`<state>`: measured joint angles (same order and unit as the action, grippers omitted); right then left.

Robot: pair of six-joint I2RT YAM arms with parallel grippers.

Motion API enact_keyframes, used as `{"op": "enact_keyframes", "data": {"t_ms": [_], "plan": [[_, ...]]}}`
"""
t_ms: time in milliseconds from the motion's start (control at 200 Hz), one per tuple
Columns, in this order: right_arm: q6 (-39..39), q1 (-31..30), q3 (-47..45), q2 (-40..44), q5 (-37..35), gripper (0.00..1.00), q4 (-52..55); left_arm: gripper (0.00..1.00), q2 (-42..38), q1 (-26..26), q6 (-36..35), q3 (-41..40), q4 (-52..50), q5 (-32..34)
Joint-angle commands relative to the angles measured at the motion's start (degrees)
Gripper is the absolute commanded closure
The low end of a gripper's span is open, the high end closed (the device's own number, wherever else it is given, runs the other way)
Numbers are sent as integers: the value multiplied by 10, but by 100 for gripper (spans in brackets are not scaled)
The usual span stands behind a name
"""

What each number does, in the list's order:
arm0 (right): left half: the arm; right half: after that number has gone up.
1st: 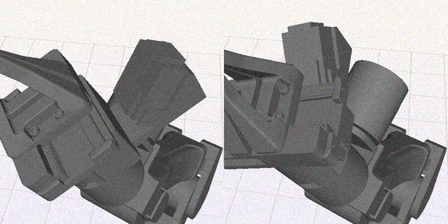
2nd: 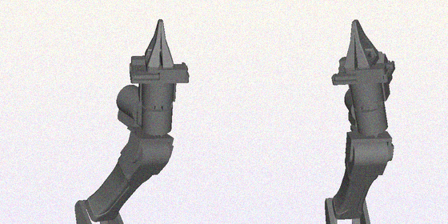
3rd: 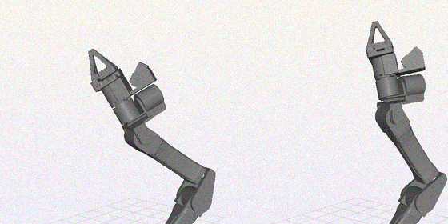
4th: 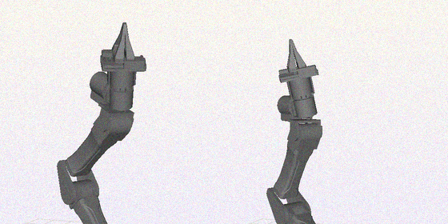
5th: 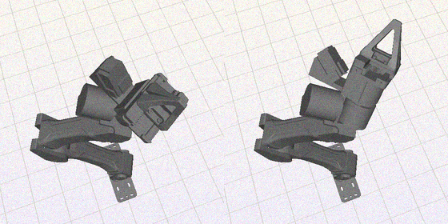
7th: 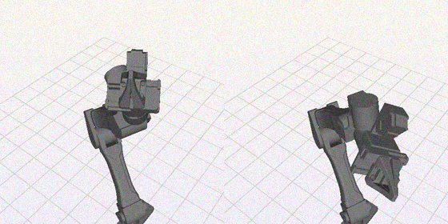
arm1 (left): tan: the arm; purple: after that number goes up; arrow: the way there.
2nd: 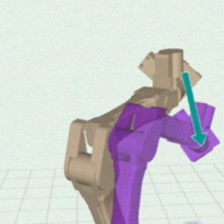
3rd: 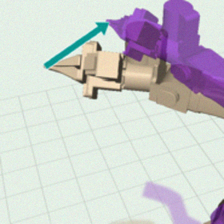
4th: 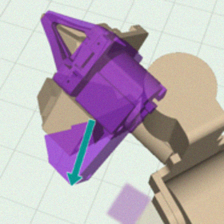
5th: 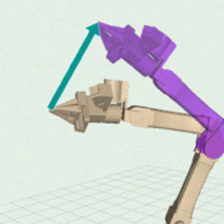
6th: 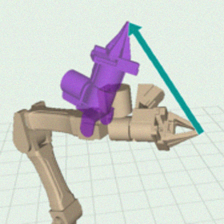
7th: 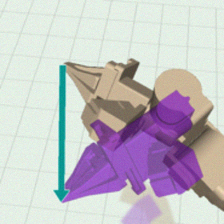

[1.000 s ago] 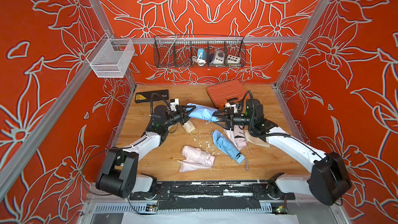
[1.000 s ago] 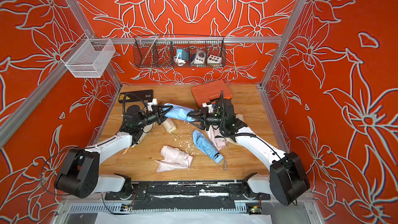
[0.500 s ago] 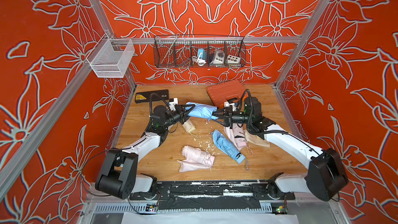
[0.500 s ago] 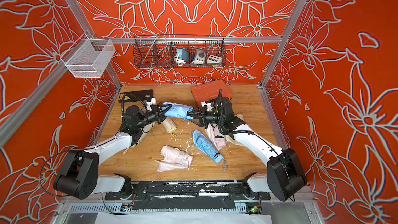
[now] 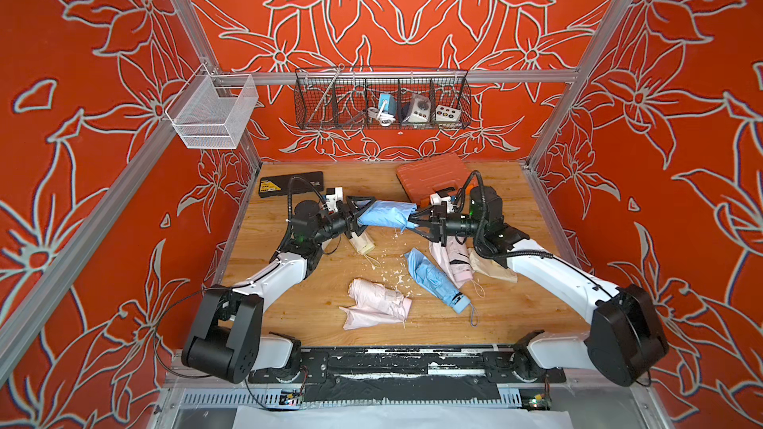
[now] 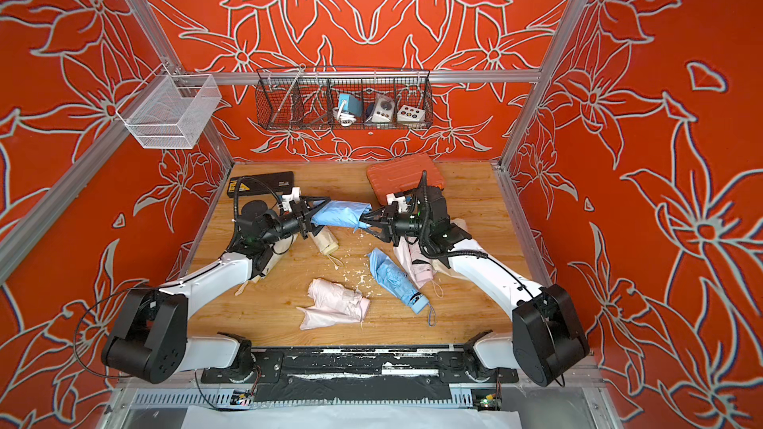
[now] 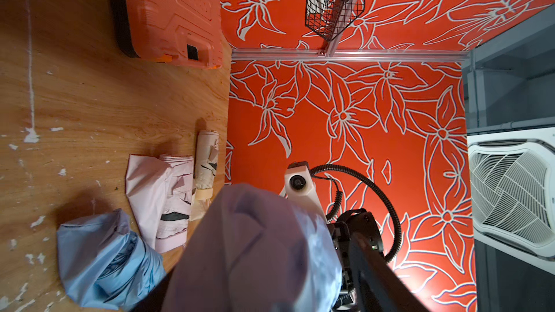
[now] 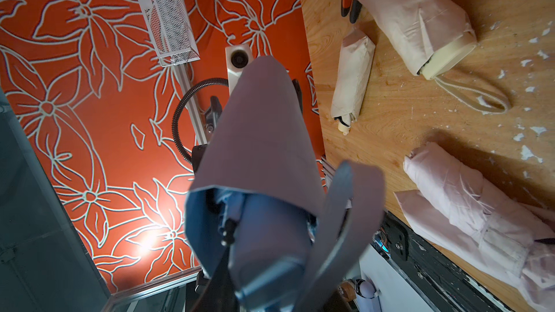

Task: Take umbrellas out of sleeves
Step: Take out the umbrella from the umbrella sleeve.

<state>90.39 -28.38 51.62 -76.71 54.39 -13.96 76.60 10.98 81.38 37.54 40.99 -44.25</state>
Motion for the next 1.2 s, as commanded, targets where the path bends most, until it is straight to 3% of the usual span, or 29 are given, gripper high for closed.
{"op": "enact_keyframes", "data": {"t_ms": [0,25,150,450,756,886,1091,1196], "plan": [[-39,15,6,19,26,100,-22,19,-30,-17,-50,15,-46,-20],[-46,18,6,21,30,100,-17,14,-34,-21,-60,14,-57,-20],[-63,30,0,30,45,100,-9,14,-51,-29,-113,17,-116,-25],[-84,33,3,35,70,100,12,27,-57,-29,-137,13,-116,-46],[-78,34,7,35,75,100,13,56,-49,-30,-137,17,-108,-53],[-80,34,7,37,76,100,19,75,-43,-31,-136,21,-106,-54],[-88,36,5,39,77,100,31,81,-36,-37,-135,30,-105,-54],[-91,37,2,41,77,100,34,90,-34,-39,-137,32,-105,-55]]}}
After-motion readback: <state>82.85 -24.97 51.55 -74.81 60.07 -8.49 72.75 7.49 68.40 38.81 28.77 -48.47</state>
